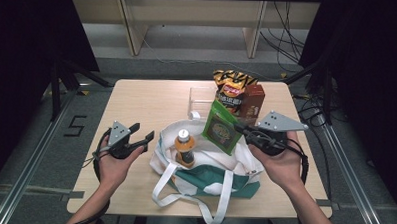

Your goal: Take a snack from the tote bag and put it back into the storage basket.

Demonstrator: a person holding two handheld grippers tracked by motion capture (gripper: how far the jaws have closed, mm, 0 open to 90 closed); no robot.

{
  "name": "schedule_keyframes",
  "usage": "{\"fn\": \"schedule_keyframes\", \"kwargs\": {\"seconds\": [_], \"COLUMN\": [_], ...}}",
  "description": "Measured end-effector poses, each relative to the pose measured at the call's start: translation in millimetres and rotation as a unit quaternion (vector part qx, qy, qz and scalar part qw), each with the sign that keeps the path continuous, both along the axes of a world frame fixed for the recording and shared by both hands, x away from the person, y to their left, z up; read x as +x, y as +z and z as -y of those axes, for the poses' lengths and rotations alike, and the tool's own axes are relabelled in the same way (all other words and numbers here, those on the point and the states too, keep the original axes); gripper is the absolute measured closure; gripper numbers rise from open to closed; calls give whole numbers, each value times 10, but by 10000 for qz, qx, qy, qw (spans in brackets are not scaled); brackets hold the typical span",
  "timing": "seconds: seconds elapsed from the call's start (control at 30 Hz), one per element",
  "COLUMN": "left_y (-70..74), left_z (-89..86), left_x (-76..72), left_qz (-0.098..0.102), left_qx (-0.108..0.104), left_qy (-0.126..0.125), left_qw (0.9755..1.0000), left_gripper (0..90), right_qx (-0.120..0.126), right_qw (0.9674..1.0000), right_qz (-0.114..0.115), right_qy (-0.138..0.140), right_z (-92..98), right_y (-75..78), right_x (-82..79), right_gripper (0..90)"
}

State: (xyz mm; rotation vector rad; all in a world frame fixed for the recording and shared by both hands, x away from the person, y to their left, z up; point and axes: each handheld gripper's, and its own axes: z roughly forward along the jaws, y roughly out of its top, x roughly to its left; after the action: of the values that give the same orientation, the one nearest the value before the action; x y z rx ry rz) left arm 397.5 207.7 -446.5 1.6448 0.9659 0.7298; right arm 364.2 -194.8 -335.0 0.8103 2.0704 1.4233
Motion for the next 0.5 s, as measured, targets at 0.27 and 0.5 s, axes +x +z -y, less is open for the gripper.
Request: {"fn": "schedule_keyframes", "kwargs": {"seconds": [0.27,0.5], "left_y": [-1,2], "left_z": [-3,-5], "left_x": [1,1], "left_qz": [-2,6], "left_qx": [-2,-10], "left_qy": [6,4], "left_qw": [10000,10000], "left_gripper": [365,365], "right_qx": [3,54], "right_qw": [10000,9999], "right_qz": [10,61], "right_qy": [-51,-92], "right_z": [34,44], "right_y": [34,74], "right_x": [20,28], "right_gripper": [900,900]}}
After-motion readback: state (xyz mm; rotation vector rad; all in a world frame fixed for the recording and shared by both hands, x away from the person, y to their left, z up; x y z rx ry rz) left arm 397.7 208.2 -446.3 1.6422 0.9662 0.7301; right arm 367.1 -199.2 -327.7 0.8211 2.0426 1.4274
